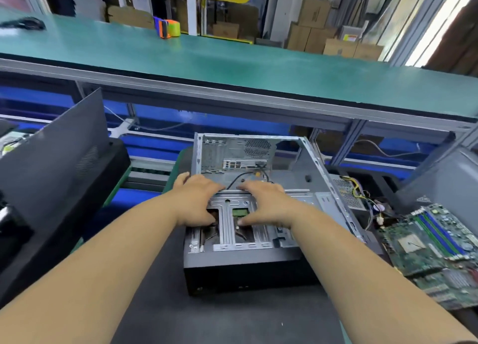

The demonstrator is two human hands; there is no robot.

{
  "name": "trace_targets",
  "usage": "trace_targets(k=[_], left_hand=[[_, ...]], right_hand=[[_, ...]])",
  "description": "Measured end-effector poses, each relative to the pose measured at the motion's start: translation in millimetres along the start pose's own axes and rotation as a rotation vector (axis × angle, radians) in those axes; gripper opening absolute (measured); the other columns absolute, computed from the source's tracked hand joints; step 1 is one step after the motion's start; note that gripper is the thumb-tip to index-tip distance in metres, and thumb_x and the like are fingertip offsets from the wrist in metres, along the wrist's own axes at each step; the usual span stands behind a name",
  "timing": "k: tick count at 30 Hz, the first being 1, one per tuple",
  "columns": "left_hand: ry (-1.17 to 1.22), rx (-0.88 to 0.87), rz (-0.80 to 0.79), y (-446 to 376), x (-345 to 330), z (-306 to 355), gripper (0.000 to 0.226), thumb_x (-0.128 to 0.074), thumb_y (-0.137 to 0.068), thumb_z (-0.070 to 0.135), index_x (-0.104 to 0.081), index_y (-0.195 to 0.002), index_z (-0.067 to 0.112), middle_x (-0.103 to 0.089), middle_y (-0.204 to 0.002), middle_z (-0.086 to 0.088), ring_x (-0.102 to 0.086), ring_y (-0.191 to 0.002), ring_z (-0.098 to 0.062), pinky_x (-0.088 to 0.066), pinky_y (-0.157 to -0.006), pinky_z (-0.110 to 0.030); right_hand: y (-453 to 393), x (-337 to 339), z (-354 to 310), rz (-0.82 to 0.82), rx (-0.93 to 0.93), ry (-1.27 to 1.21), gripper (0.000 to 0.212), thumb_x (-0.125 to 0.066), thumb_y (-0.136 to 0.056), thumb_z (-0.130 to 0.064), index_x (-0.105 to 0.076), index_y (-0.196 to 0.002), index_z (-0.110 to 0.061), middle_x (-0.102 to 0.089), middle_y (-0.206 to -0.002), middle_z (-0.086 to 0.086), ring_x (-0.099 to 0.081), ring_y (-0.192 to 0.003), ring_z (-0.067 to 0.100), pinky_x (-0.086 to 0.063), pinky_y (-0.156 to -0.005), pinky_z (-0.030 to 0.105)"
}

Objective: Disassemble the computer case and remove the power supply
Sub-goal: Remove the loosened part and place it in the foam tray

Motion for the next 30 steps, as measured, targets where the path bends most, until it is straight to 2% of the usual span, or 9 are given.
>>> trace_targets(k=[4,9,13,19,21,23,25,27,30], left_hand=[[-0.001,0.002,0.030,-1.1,4.5,1.7,0.072,-0.063,-0.076,0.053,-0.033,-0.142,0.042,-0.047,-0.132,0.012,-0.030,-0.134,-0.017,-0.002,-0.116,-0.053],[0.027,0.059,0.083,-2.7,9.2,3.2,0.056,-0.060,-0.081,0.057,-0.042,-0.134,0.046,-0.053,-0.120,0.020,-0.035,-0.127,-0.012,-0.005,-0.114,-0.050],[0.045,0.066,0.086,-4.5,11.2,0.7,0.056,-0.061,-0.080,0.058,-0.042,-0.133,0.048,-0.052,-0.116,0.021,-0.036,-0.124,-0.010,-0.006,-0.113,-0.050],[0.129,0.022,0.002,-8.8,10.7,2.3,0.068,-0.060,-0.081,0.042,-0.030,-0.142,0.047,-0.044,-0.130,0.016,-0.026,-0.132,-0.010,-0.006,-0.114,-0.044],[0.259,0.009,-0.016,-10.7,14.7,0.0,0.071,-0.057,-0.080,0.031,-0.030,-0.144,0.045,-0.042,-0.136,0.014,-0.024,-0.135,-0.009,-0.009,-0.114,-0.038],[0.353,0.035,0.030,-14.9,20.4,-5.7,0.066,-0.054,-0.082,0.024,-0.035,-0.142,0.043,-0.041,-0.140,0.014,-0.024,-0.137,-0.009,-0.011,-0.114,-0.036],[0.371,0.083,0.115,-19.6,26.1,-11.8,0.053,-0.051,-0.088,0.026,-0.043,-0.138,0.041,-0.046,-0.138,0.015,-0.030,-0.134,-0.009,-0.013,-0.114,-0.033],[0.309,0.102,0.183,-24.8,29.7,-14.6,0.038,-0.051,-0.094,0.034,-0.050,-0.131,0.041,-0.051,-0.134,0.018,-0.037,-0.129,-0.007,-0.013,-0.113,-0.031],[0.204,0.086,0.185,-34.6,29.2,-14.3,0.029,-0.052,-0.095,0.041,-0.056,-0.124,0.041,-0.055,-0.129,0.020,-0.042,-0.126,-0.003,-0.013,-0.114,-0.033]], right_hand=[[-13.0,-6.1,1.5,-0.083,-0.002,0.017,0.093,-0.077,-0.066,-0.058,-0.035,-0.146,-0.034,-0.050,-0.140,-0.004,-0.044,-0.130,0.023,-0.031,-0.107,0.047],[-28.1,-6.6,3.3,-0.192,0.042,-0.043,0.097,-0.082,-0.064,-0.053,-0.035,-0.146,-0.034,-0.048,-0.142,-0.005,-0.047,-0.127,0.018,-0.034,-0.094,0.032],[-35.8,-5.4,5.3,-0.213,0.066,-0.112,0.093,-0.086,-0.060,-0.050,-0.043,-0.141,-0.033,-0.052,-0.134,-0.006,-0.053,-0.118,0.016,-0.045,-0.099,0.035],[-44.2,-7.1,8.6,-0.303,0.108,-0.106,0.095,-0.083,-0.065,-0.051,-0.036,-0.146,-0.033,-0.047,-0.141,-0.004,-0.048,-0.126,0.016,-0.041,-0.107,0.038],[-47.0,-4.8,11.7,-0.386,0.080,-0.207,0.089,-0.076,-0.069,-0.052,-0.038,-0.147,-0.034,-0.046,-0.145,-0.009,-0.046,-0.128,0.013,-0.039,-0.108,0.036],[-54.3,2.5,14.1,-0.378,0.009,-0.385,0.068,-0.065,-0.076,-0.046,-0.048,-0.141,-0.034,-0.050,-0.141,-0.013,-0.048,-0.125,0.010,-0.038,-0.107,0.034],[-64.4,10.1,17.7,-0.289,-0.042,-0.411,0.041,-0.057,-0.091,-0.036,-0.060,-0.130,-0.028,-0.061,-0.127,-0.014,-0.055,-0.104,0.006,-0.040,-0.096,0.029],[-73.6,10.3,21.3,-0.266,-0.058,-0.351,0.030,-0.050,-0.099,-0.033,-0.066,-0.122,-0.022,-0.070,-0.114,-0.010,-0.058,-0.089,0.006,-0.041,-0.086,0.027],[-83.3,1.7,23.7,-0.351,-0.058,-0.286,0.031,-0.056,-0.097,-0.040,-0.069,-0.119,-0.022,-0.067,-0.119,-0.004,-0.059,-0.110,0.016,-0.041,-0.101,0.034]])
Point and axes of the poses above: each hand's wrist, its own y-axis away from the middle knuckle, its own x-axis out of the back of the hand, z = x × y, the point moved 6 cm from there along -y, towards the middle knuckle
